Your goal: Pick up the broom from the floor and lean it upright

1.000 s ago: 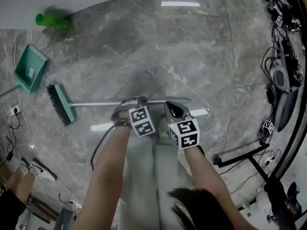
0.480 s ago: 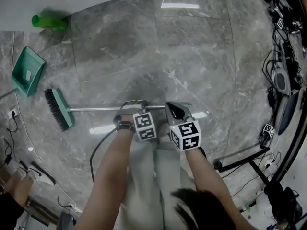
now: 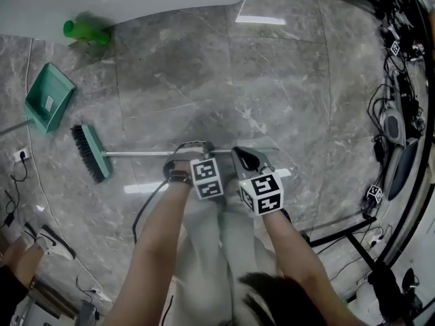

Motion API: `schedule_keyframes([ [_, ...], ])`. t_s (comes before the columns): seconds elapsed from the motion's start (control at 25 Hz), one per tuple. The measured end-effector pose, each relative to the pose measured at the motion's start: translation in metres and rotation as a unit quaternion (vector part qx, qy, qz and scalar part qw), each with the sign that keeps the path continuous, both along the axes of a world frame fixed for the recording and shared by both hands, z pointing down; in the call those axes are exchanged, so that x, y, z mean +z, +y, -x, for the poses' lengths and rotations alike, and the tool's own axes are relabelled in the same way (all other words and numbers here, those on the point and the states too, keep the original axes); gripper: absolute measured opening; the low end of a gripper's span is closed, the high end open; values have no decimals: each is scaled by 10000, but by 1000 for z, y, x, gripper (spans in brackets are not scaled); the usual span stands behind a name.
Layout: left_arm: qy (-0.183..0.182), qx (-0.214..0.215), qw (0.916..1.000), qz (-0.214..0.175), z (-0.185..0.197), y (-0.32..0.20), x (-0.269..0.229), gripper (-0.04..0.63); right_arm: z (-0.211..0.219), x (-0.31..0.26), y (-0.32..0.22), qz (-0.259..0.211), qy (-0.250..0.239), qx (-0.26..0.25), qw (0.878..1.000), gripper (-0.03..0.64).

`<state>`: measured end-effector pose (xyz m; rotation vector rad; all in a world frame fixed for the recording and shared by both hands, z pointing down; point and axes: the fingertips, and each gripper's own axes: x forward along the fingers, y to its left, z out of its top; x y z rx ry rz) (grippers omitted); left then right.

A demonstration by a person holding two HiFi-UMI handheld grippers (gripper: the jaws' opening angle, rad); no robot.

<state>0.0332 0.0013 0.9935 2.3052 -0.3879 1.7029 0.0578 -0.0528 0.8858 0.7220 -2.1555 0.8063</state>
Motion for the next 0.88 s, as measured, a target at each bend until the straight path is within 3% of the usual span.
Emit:
schedule_keyframes([
  [0.24,267,-518,9969,-537,24,-47,-61,78,28,-68,-24,-451,-389,-296,9978,2],
  [0.52,397,-1255,9853,-1092,64,-100,-140,71,62,-146,-55,-806,-579,-627,9931,2],
  [0.68,455,-1801,9723,-1417,97,-133,-186,69,81,-183,-72,-943,-637,-777,9905,2],
  [0.88,589,-2579,9496,-1682,142,-169,-236,69,104,-217,-88,-1000,-657,-913,9886,2],
])
